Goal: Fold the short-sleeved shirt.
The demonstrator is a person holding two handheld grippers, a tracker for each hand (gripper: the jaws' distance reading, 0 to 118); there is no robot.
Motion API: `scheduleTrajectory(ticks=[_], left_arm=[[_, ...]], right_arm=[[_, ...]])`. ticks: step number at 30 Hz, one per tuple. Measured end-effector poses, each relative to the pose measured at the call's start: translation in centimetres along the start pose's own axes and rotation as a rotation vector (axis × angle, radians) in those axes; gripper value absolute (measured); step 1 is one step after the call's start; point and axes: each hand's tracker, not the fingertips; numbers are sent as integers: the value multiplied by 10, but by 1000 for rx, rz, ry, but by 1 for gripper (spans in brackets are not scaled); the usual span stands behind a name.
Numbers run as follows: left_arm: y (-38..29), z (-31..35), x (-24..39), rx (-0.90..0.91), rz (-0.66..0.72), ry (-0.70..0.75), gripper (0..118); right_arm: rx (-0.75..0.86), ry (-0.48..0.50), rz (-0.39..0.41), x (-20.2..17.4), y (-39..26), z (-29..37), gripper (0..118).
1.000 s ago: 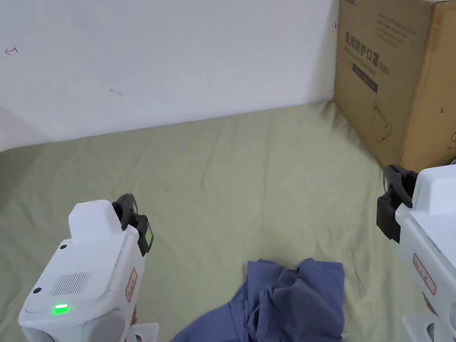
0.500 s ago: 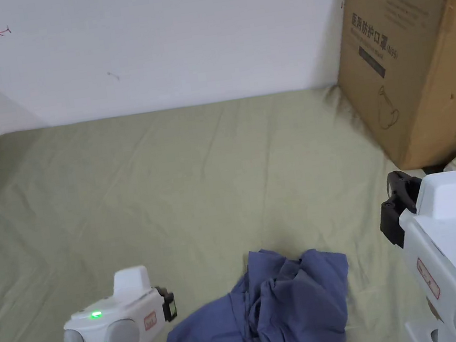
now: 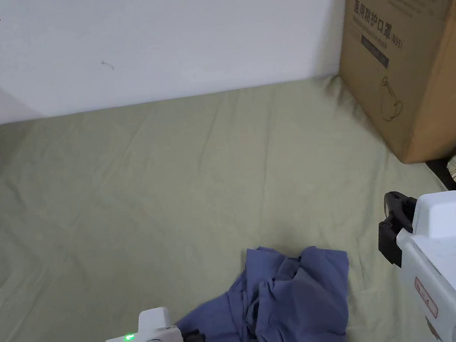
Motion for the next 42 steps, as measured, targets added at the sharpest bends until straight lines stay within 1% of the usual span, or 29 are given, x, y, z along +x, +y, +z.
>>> scheduleTrajectory(ticks=[1, 2, 3, 4, 5, 6, 7, 10, 12, 14, 15, 16, 17, 18, 19, 20, 22, 24, 26, 28, 30, 33, 35, 36, 37, 38, 39, 40, 42], left_arm=[[-1, -5, 1, -10, 0, -1, 77], [-4, -10, 3, -44, -11, 15, 54], [-7, -16, 2, -44, -36, 60, 40], [-9, -10, 5, -11, -43, 36, 39], [-9, -6, 9, -13, -54, 41, 33], [-8, -6, 11, -11, -67, 23, 15], [-10, 0, 13, -6, -75, -19, 6], [-11, 7, 15, 15, -87, -17, 4], [-6, 13, 5, 49, -47, -49, 4], [-6, 27, 2, 93, -5, -67, 4], [-7, 32, 2, 109, 13, -85, 4], [-7, 37, 1, 113, 21, -103, 4], [-6, 41, 1, 116, 21, -111, 4], [-6, 44, 3, 125, 20, -114, 4], [1, 46, -3, 131, 16, -117, 4], [3, 47, -3, 136, 11, -120, 4], [5, 48, -1, 144, 3, -129, 4], [8, 46, 1, 148, -6, -136, 4], [10, 48, 3, 151, -19, -136, 4], [13, 52, 5, 150, -25, -138, 4], [15, 47, 2, 143, -26, -142, 4], [16, 40, -2, 136, -19, -144, 4], [14, 40, -2, 133, -14, -142, 4], [13, 40, -3, 132, -10, -143, 4], [13, 40, -4, 131, -6, -147, 4], [12, 41, -4, 133, -2, -149, 4], [11, 42, -3, 134, -1, -151, 4], [11, 42, -3, 136, -4, -152, 4], [10, 46, -4, 145, -5, -161, 4]], right_arm=[[-5, 0, 0, 0, -1, -1, 0], [-11, 0, 0, 1, -2, -2, 0], [-16, 0, -1, 2, -2, -3, 0], [-22, 0, -1, 2, -3, -4, 0], [-27, 0, 0, 3, -4, -6, 0], [-31, -1, -1, 4, -5, -7, 0], [-39, -1, -5, 5, -7, -11, 0], [-87, 1, -36, 11, -11, -27, 1], [-158, 19, -40, 13, -13, -44, 1], [-241, 27, -71, 16, -19, -69, 3], [-288, 33, -84, 18, -23, -84, 11], [-342, 48, -105, 26, -40, -110, 28], [-383, 47, -112, 29, -48, -128, 52], [-426, 50, -125, 30, -53, -143, 81], [-476, 58, -111, 30, -58, -159, 94], [-497, 62, -103, 30, -66, -174, 97], [-551, 58, -56, 27, -79, -202, 97], [-616, 36, -45, 26, -95, -226, 97], [-679, 50, -45, 27, -110, -244, 97], [-732, 28, -49, 28, -128, -261, 91], [-759, 32, -32, 25, -139, -270, 75], [-827, 45, -47, 20, -161, -282, 60], [-788, 29, -31, 17, -163, -281, 57], [-793, 29, -42, 9, -155, -267, 50], [-787, 36, -56, 7, -150, -261, 37], [-779, 44, -53, 6, -146, -258, 17], [-768, 35, -22, 4, -143, -256, 4], [-749, 43, -7, 10, -142, -255, 4], [-698, 53, -15, 15, -133, -244, 3]])
